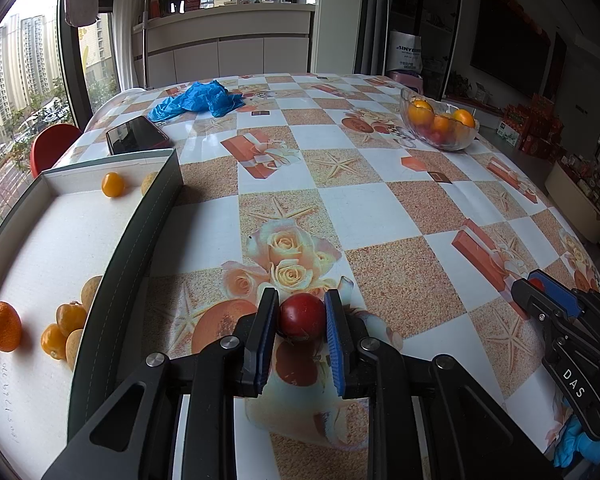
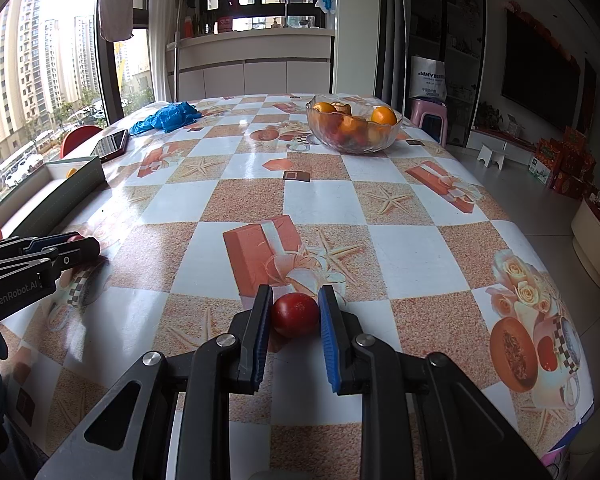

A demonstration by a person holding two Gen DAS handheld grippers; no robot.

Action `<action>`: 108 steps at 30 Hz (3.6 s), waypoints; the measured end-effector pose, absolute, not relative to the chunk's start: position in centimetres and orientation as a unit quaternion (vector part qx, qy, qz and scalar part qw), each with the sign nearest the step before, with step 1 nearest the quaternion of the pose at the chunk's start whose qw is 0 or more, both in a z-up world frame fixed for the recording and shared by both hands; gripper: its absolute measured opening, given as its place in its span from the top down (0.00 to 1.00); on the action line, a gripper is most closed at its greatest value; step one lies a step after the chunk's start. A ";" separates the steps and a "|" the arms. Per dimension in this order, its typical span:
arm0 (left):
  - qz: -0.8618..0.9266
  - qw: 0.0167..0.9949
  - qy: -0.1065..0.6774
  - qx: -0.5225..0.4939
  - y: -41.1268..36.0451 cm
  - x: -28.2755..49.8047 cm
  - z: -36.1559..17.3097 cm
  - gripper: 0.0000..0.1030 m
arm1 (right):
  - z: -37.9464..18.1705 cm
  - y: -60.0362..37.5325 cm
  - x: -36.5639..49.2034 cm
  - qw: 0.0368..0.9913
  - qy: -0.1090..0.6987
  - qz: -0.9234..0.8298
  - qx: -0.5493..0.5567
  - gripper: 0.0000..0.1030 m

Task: Organize fruits
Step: 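Hold both red tomatoes in the closed tools, then carry both red tomatoes over the white tray with both tools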

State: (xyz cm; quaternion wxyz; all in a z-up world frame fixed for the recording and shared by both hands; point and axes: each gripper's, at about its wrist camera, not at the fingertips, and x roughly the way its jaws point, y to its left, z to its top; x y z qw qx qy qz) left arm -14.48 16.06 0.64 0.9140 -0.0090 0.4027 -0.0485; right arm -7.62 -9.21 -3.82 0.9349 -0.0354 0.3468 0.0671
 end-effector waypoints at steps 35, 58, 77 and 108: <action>-0.048 0.914 0.403 -0.005 15.9 -14.5 0.6 0.77 | -3.8 -9.2 -7.4 0.930 0.358 0.071 -0.039 0.75; -0.082 0.902 0.420 -0.066 18.1 -15.1 4.1 0.77 | 0.4 -9.4 -6.3 0.893 0.433 0.121 0.027 0.76; -0.034 0.921 0.374 -0.101 26.6 -18.9 7.6 0.77 | 3.1 -1.0 -5.6 0.869 0.440 0.224 0.018 0.76; 0.066 0.884 0.449 -0.110 36.5 -18.6 1.7 0.77 | 0.4 20.0 -3.2 0.792 0.491 0.342 -0.118 0.76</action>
